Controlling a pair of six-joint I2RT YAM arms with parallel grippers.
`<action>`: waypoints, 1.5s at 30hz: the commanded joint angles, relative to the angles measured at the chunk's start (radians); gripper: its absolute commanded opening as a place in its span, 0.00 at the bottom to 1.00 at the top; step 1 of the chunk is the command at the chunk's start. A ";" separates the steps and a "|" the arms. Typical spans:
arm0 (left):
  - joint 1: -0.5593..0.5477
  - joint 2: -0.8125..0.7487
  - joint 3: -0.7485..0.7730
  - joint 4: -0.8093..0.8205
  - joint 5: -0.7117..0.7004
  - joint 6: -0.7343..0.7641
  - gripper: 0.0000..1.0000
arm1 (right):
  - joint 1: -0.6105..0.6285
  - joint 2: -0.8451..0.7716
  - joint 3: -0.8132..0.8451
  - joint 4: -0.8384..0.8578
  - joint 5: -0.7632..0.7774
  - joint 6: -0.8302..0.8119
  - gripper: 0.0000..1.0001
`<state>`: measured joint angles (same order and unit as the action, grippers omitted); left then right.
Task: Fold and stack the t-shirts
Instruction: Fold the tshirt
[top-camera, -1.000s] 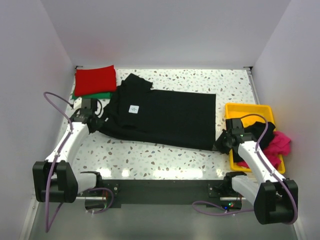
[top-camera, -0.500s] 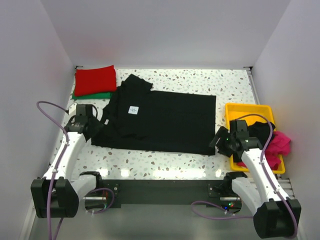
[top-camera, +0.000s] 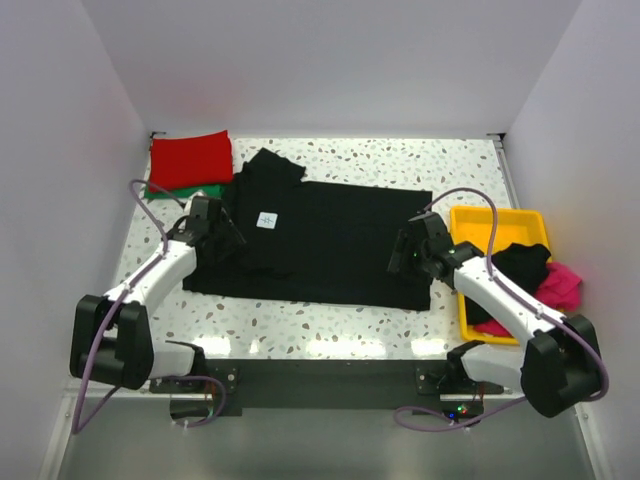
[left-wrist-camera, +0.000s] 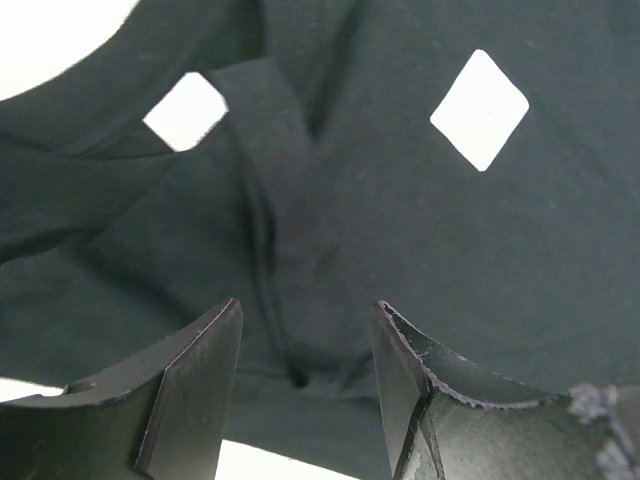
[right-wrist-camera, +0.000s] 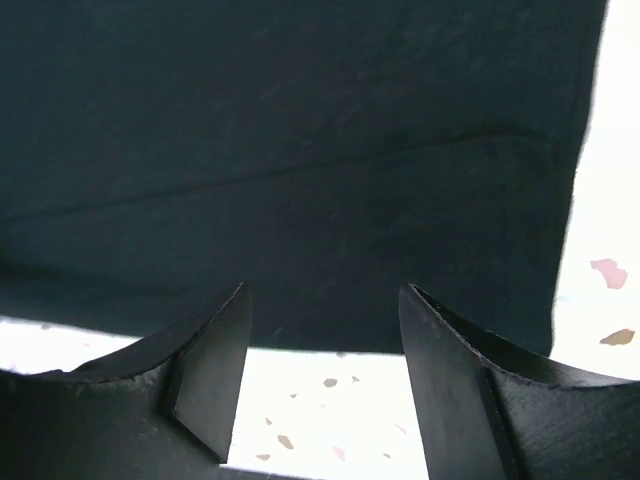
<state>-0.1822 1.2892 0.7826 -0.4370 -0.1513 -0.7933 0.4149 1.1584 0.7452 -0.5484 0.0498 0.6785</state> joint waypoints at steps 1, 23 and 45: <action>-0.011 0.059 0.000 0.133 0.088 -0.021 0.59 | 0.002 0.064 0.025 0.059 0.119 -0.004 0.63; -0.049 0.153 0.037 0.046 0.010 0.003 0.62 | 0.002 0.182 0.115 0.007 0.239 0.000 0.60; -0.051 0.160 0.092 0.069 0.061 0.037 0.50 | -0.050 0.126 0.066 -0.012 0.223 -0.022 0.60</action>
<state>-0.2287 1.5066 0.8341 -0.3546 -0.0746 -0.7776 0.3653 1.3178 0.8219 -0.5533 0.2459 0.6685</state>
